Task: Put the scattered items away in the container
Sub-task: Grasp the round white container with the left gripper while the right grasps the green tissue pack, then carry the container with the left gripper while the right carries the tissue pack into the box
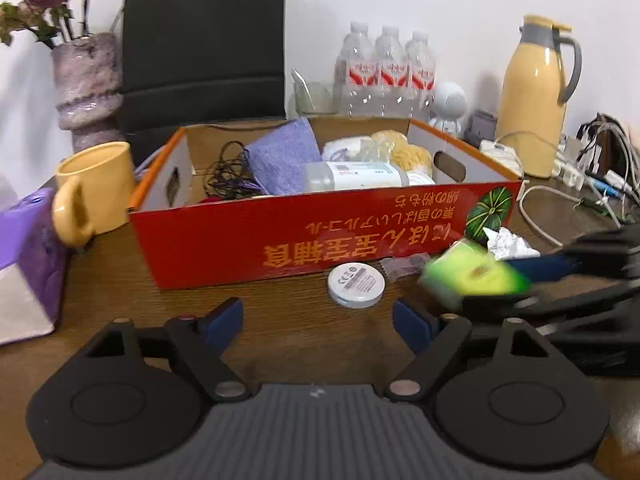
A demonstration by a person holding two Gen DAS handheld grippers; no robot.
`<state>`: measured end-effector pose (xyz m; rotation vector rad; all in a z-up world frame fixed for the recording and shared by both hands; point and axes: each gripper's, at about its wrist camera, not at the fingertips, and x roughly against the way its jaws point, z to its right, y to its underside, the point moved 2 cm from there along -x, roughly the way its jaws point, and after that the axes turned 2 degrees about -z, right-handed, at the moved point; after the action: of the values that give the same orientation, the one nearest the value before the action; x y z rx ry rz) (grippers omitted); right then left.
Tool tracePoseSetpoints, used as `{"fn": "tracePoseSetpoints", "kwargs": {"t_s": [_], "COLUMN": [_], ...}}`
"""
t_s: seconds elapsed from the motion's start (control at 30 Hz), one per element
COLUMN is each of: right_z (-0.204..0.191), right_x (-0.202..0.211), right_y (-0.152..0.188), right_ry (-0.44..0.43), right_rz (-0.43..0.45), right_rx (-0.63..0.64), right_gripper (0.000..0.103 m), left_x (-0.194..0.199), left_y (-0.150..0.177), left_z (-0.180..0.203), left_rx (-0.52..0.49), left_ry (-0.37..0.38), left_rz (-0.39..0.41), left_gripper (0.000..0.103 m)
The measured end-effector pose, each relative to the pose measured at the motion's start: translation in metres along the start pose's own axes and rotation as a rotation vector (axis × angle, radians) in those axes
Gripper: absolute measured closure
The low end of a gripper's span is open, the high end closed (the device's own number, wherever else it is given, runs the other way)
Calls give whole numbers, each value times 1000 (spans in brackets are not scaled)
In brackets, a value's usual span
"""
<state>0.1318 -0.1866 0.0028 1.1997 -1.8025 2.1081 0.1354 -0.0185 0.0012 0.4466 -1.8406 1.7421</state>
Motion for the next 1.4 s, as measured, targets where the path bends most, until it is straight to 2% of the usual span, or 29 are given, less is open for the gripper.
{"fn": "tracePoseSetpoints", "kwargs": {"t_s": [0.17, 0.23, 0.27, 0.47, 0.53, 0.57, 0.8, 0.97, 1.13, 1.23, 1.4], "right_z": [27, 31, 32, 29, 28, 28, 29, 16, 9, 10, 12], "right_x": [42, 54, 57, 69, 68, 66, 61, 60, 69, 70, 76], "right_y": [-8, -11, -13, -12, -11, -10, 0, 1, 6, 10, 14], "right_ry": [21, 23, 23, -18, -31, -30, -13, -3, -8, -16, -3], "right_rz": [105, 134, 141, 196, 199, 195, 166, 157, 192, 198, 201], "right_rx": [-75, -79, -79, -62, -62, -64, -95, -80, -89, -135, -138], "right_gripper": [60, 60, 60, 60, 60, 60, 60, 60, 60, 60, 60], "left_x": [-26, -35, -39, -48, -50, -50, -29, 5, 32, 36, 36], "left_y": [-8, -9, -9, -16, -18, -18, -8, -5, -13, -16, -10], "left_z": [18, 22, 22, 24, 25, 25, 21, 15, 13, 12, 18], "left_rx": [-31, -39, -33, -15, -15, -17, 9, 70, 35, 44, 32], "left_ry": [24, 11, 13, 15, 13, 13, 11, 44, 36, 46, 68], "left_rz": [-23, -46, -56, -75, -72, -70, -75, -16, 65, 70, 67], "left_gripper": [33, 39, 43, 51, 61, 62, 63, 63, 63, 63, 63]}}
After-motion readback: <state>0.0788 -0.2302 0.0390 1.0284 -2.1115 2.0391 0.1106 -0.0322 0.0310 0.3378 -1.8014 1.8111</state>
